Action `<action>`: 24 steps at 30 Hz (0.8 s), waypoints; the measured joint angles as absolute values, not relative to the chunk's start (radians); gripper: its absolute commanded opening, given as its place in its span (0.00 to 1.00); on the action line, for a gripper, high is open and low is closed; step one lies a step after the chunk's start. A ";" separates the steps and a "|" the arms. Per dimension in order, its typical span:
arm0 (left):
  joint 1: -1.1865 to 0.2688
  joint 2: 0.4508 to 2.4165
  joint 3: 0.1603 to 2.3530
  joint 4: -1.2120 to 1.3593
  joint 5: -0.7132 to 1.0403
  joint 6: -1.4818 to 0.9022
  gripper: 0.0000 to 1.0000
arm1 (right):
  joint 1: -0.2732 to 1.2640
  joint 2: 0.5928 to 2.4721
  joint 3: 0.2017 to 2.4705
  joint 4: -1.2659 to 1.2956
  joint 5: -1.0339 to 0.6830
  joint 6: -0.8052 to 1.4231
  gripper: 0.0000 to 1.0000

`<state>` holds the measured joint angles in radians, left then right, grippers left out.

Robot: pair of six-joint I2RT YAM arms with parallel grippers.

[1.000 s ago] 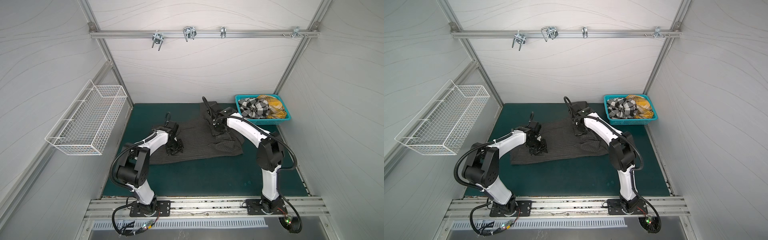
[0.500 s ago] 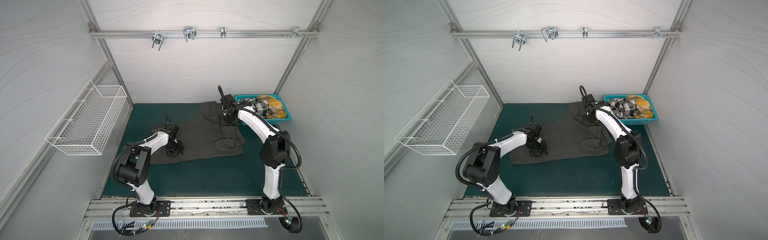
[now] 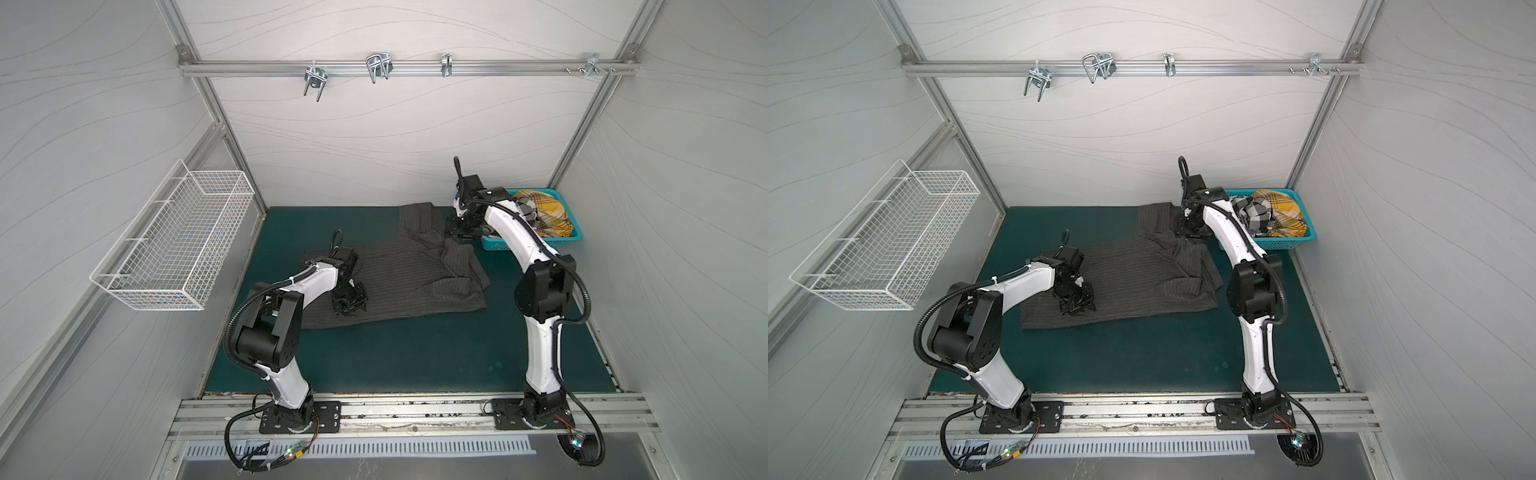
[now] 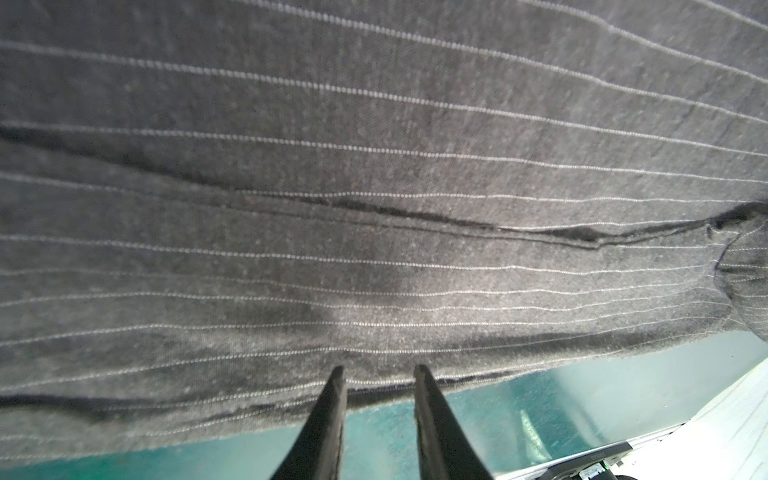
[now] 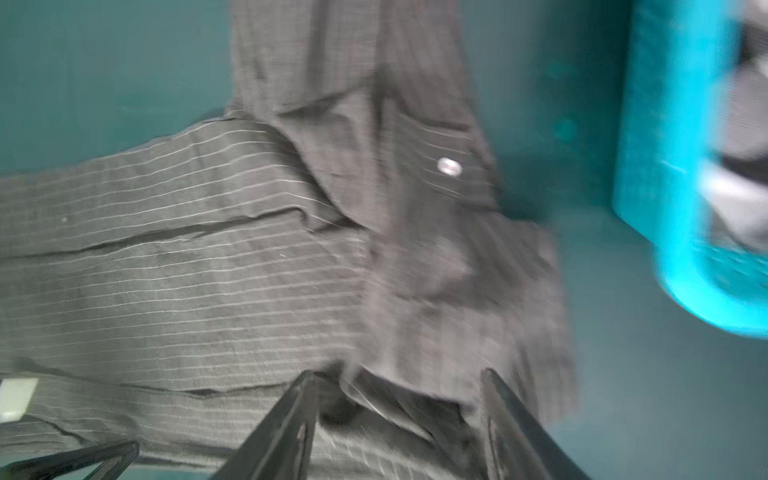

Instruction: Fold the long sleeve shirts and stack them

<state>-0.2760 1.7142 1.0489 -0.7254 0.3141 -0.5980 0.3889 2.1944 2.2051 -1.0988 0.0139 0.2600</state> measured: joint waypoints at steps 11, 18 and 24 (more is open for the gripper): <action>-0.276 1.732 1.049 -0.724 0.319 -0.593 0.28 | 0.411 2.371 2.276 -1.117 0.142 0.259 0.06; -0.272 1.770 1.038 -0.690 0.326 -0.596 0.27 | 0.411 2.346 2.275 -1.114 0.215 0.259 0.06; -0.255 1.771 1.028 -0.677 0.355 -0.602 0.26 | 0.411 2.255 2.270 -1.117 0.256 0.253 0.00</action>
<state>-0.2546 1.7714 1.0279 -0.6769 0.3546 -0.6022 0.4110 2.2555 2.2704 -1.1168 0.2558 0.2535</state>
